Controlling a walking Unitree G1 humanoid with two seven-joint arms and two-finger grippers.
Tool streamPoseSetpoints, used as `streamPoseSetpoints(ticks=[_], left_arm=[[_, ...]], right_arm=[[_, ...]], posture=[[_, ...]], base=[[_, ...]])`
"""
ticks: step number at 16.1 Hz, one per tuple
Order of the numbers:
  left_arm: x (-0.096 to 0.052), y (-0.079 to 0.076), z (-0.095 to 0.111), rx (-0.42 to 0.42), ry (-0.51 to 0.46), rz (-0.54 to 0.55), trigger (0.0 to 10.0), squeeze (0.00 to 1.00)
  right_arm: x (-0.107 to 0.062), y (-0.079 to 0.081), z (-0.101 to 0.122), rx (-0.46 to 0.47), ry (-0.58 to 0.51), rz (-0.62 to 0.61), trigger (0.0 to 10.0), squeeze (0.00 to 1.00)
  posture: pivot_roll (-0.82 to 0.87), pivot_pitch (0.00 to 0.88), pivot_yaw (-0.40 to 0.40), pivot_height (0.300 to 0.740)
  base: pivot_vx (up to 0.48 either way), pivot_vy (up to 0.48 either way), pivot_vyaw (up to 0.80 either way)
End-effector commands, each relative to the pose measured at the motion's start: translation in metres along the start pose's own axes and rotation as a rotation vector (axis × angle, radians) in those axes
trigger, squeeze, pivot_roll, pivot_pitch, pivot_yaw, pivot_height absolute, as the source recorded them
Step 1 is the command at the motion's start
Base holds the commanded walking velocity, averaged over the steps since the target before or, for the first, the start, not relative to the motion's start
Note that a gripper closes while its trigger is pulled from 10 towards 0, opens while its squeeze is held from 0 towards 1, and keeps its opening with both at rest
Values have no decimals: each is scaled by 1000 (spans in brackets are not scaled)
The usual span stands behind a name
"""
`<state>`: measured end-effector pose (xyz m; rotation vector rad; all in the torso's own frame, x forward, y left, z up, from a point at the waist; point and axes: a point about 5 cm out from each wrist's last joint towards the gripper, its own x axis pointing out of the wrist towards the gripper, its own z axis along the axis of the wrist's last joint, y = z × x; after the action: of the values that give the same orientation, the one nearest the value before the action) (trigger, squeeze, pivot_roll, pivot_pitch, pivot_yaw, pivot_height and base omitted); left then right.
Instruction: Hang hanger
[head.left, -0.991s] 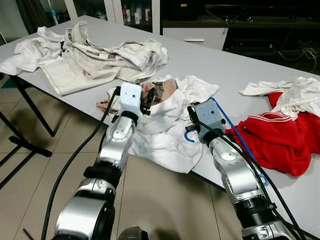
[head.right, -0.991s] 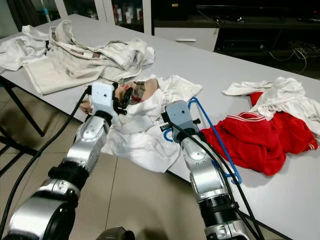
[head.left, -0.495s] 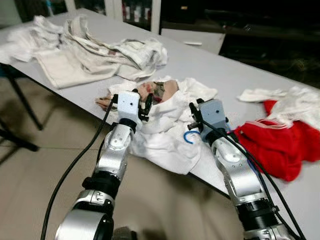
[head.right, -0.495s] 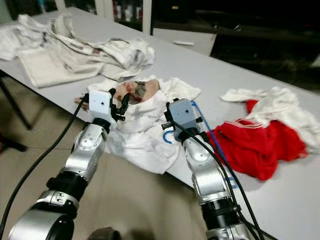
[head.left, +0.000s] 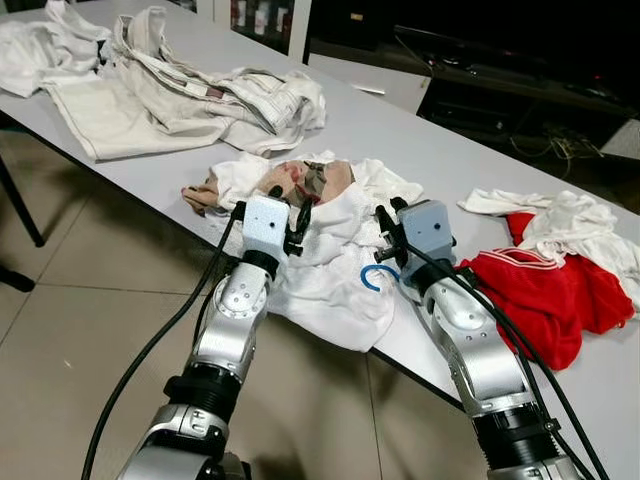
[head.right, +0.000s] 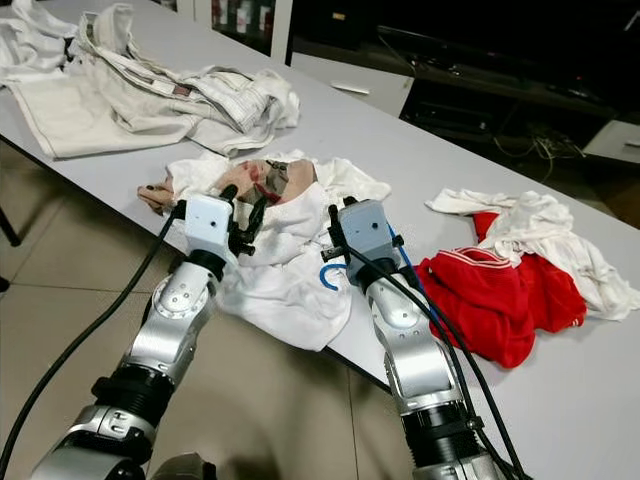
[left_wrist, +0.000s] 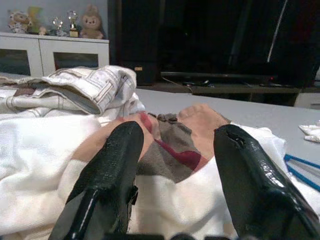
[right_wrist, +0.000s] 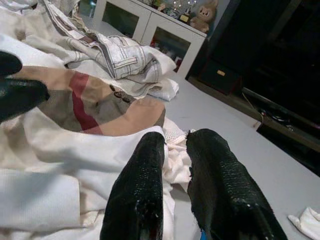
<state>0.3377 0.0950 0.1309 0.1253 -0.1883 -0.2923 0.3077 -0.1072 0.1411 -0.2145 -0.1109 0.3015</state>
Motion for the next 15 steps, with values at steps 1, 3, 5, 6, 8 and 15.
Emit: streamPoseSetpoints(ticks=[1,3,5,6,8,15], left_arm=[[5,-11,8,-2,-20,-28,10000,0],[8,-12,10,-11,-28,-30,10000,0],[11,-16,11,-40,-16,-13,10000,0],[12,-17,11,-43,-10,-11,10000,0],[11,-15,10,-44,1,-24,10000,0],[18,-12,18,-43,-3,-77,10000,0]], right_arm=[[-4,-9,-3,13,6,-30,10000,0],[3,-11,4,1,-14,-27,10000,0],[10,-21,18,-16,-61,-39,10000,0],[9,-23,20,-16,-69,-46,10000,0],[2,-22,17,-10,-67,-70,10000,0],[-9,-20,4,25,-38,-147,10000,0]], posture=[[187,35,-188,723],[128,27,-150,723],[106,9,-150,723],[85,10,-132,723],[67,17,-97,723],[46,9,-5,723]], base=[[0,0,0],[0,0,0],[0,0,0],[0,0,0],[0,0,0],[0,0,0]])
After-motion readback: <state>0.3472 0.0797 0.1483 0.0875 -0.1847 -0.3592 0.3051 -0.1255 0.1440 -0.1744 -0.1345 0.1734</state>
